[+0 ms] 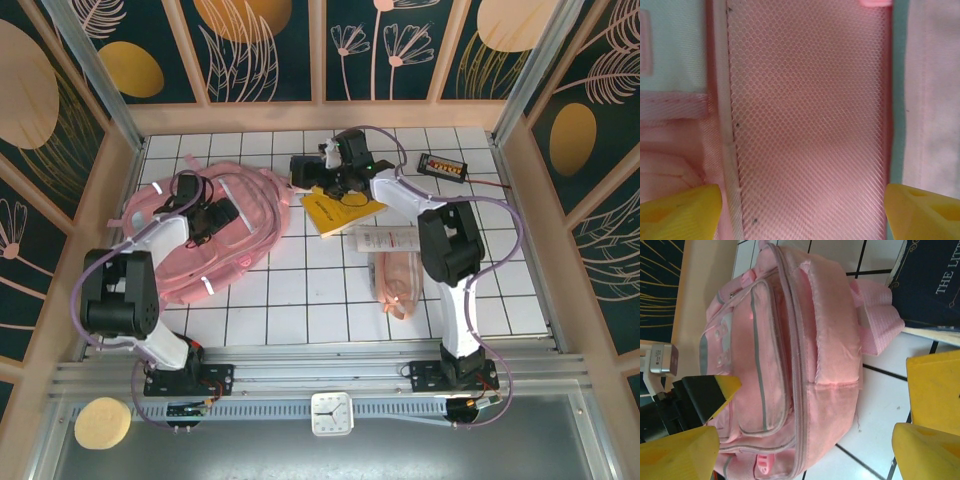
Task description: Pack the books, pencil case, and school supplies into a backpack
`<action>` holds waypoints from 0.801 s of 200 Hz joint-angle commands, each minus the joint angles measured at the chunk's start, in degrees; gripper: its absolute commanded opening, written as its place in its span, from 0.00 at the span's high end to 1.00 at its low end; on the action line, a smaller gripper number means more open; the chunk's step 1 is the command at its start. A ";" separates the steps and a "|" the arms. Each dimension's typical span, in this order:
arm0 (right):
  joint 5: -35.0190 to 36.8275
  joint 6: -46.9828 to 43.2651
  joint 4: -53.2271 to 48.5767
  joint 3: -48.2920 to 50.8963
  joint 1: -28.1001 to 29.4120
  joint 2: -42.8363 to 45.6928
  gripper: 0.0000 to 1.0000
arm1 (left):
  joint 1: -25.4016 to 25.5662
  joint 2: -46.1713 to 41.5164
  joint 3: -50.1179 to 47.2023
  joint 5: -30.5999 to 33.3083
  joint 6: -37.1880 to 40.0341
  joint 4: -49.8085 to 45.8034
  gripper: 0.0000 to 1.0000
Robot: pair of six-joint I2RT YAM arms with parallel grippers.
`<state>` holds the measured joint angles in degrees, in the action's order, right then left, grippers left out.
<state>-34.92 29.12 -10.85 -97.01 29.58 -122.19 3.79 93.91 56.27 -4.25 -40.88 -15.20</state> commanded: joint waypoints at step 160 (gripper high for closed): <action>3.64 -2.81 -0.50 -27.29 8.31 -26.53 0.36 | -0.01 4.62 -1.72 -1.63 5.52 -0.79 0.18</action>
<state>-29.39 24.75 -10.92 -122.98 36.45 -147.50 3.97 97.65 58.15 -4.54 -36.86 -14.46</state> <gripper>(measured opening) 0.730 0.818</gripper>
